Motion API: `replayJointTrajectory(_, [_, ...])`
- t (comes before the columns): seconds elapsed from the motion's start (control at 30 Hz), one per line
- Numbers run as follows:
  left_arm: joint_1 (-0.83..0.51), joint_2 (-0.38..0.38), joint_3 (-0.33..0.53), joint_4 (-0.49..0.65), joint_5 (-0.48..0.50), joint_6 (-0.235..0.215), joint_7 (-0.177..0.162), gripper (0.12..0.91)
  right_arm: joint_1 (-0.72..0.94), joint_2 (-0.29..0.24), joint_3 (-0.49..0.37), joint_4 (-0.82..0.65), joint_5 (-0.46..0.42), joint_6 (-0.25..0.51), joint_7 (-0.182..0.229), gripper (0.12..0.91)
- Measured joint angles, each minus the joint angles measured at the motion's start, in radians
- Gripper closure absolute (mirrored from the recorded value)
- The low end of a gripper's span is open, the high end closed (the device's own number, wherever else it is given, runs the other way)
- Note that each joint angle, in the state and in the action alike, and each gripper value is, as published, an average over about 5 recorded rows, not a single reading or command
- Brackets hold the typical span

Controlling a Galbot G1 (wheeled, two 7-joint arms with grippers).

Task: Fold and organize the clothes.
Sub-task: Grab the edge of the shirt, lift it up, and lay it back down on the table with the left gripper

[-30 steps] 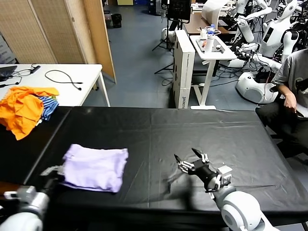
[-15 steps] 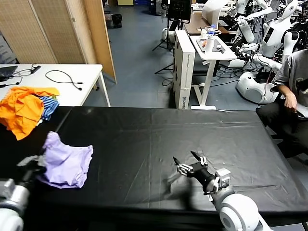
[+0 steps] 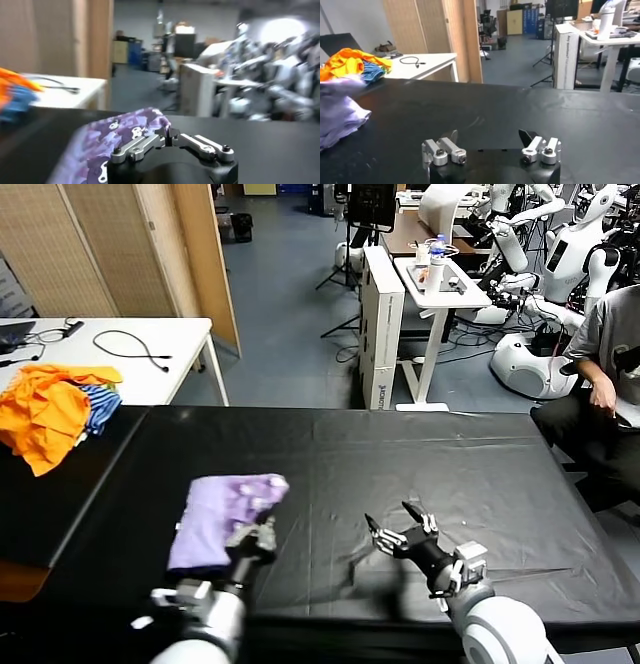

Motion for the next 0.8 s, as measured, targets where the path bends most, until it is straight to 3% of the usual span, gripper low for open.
replayJointTrajectory(0.07, [-0.006, -0.025, 0.039, 0.036, 0.019, -0.009, -0.001, 0.856, 0.005, 0.003, -0.007, 0.001, 0.011, -0.01, -0.001, 0.118])
replayJointTrajectory(0.17, [-0.005, -0.051, 0.08, 0.084, 0.036, -0.024, -0.001, 0.759, 0.01, 0.004, -0.015, 0.002, 0.041, -0.029, 0.0, 0.118])
replayJointTrajectory(0.4, [-0.005, -0.057, 0.139, 0.101, 0.065, -0.046, 0.029, 0.319, 0.01, -0.01, -0.035, 0.019, 0.168, -0.082, 0.032, 0.118])
replayJointTrajectory(0.5, [-0.015, -0.042, 0.126, 0.078, 0.085, -0.067, 0.042, 0.177, 0.02, -0.006, -0.055, 0.017, 0.24, -0.105, 0.057, 0.118])
replayJointTrajectory(0.6, [-0.023, -0.017, 0.092, 0.047, 0.089, -0.085, 0.046, 0.13, 0.034, 0.005, -0.078, 0.002, 0.298, -0.118, 0.07, 0.118])
replayJointTrajectory(0.8, [-0.018, 0.035, -0.002, -0.01, 0.062, -0.093, 0.046, 0.124, 0.076, 0.04, -0.132, -0.049, 0.329, -0.122, 0.073, 0.118])
